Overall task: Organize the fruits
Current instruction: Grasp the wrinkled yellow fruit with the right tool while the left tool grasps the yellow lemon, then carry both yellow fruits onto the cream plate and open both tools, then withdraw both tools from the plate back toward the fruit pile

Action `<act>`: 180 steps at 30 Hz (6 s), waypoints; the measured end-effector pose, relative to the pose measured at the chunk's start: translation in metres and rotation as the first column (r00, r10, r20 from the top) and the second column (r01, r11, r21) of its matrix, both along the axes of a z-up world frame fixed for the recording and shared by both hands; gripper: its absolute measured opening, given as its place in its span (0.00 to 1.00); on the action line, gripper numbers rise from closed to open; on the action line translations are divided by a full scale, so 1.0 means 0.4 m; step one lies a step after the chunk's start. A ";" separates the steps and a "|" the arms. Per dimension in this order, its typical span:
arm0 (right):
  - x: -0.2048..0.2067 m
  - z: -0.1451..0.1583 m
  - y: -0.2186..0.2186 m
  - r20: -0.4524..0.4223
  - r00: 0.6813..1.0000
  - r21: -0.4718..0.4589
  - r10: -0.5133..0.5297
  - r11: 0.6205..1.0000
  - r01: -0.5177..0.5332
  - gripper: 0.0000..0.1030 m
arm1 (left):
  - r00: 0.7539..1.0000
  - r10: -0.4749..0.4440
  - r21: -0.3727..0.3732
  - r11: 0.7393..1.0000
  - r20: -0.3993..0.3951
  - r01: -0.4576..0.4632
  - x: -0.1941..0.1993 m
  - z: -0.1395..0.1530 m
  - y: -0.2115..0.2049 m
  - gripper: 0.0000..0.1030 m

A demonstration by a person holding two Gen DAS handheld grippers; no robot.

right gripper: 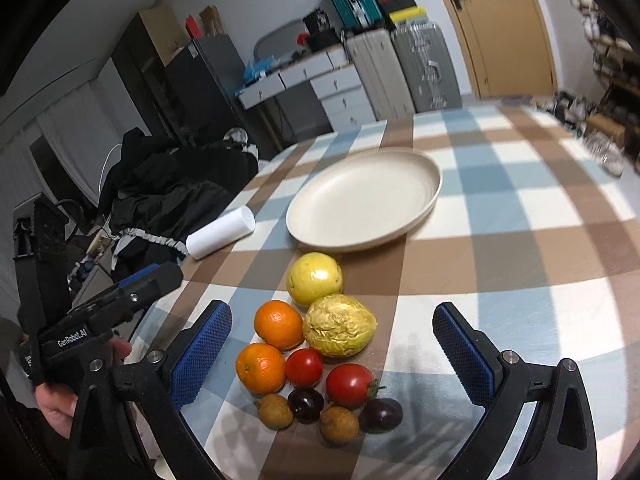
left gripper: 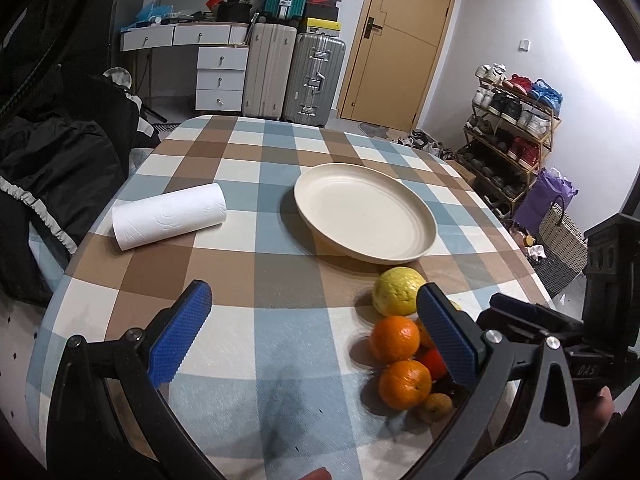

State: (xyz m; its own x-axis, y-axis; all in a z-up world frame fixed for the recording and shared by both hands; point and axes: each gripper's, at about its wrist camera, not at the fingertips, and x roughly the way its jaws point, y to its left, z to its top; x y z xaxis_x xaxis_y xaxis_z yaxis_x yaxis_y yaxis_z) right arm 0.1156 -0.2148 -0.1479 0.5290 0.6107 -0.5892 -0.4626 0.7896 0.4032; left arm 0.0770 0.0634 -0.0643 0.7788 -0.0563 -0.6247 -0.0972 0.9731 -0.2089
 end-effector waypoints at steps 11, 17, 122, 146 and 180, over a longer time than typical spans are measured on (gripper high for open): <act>0.060 -0.062 0.047 -0.087 0.995 -0.011 0.042 0.999 -0.043 0.98 | 1.000 0.000 0.003 1.000 -0.014 0.000 0.063 -0.017 0.013 0.99; 0.088 -0.091 0.055 -0.146 0.988 -0.015 0.056 0.998 -0.058 0.75 | 1.000 -0.006 0.007 1.000 -0.020 0.006 0.086 -0.026 0.010 0.99; 0.681 -0.057 0.136 -0.282 0.959 0.037 0.031 0.999 -0.021 0.50 | 0.903 -0.356 -0.127 0.934 -0.240 0.334 0.784 -0.174 -0.035 0.51; 0.434 0.159 0.022 -0.049 0.997 0.099 -0.054 0.993 0.059 0.91 | 0.983 -0.180 0.057 0.982 -0.031 0.182 0.498 0.087 -0.045 0.82; -0.177 0.249 -0.042 0.356 0.928 0.012 -0.107 0.994 0.110 1.00 | 0.994 -0.016 0.086 0.996 0.111 0.006 -0.118 0.175 -0.070 0.99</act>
State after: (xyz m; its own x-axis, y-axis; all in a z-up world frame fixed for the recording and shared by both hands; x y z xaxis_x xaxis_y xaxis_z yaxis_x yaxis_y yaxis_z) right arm 0.0449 -0.2316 -0.0485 0.7675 0.5338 -0.3550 -0.4855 0.8456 0.2218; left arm 0.0299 0.0352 0.0056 0.8436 -0.0156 -0.5368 -0.0671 0.9887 -0.1342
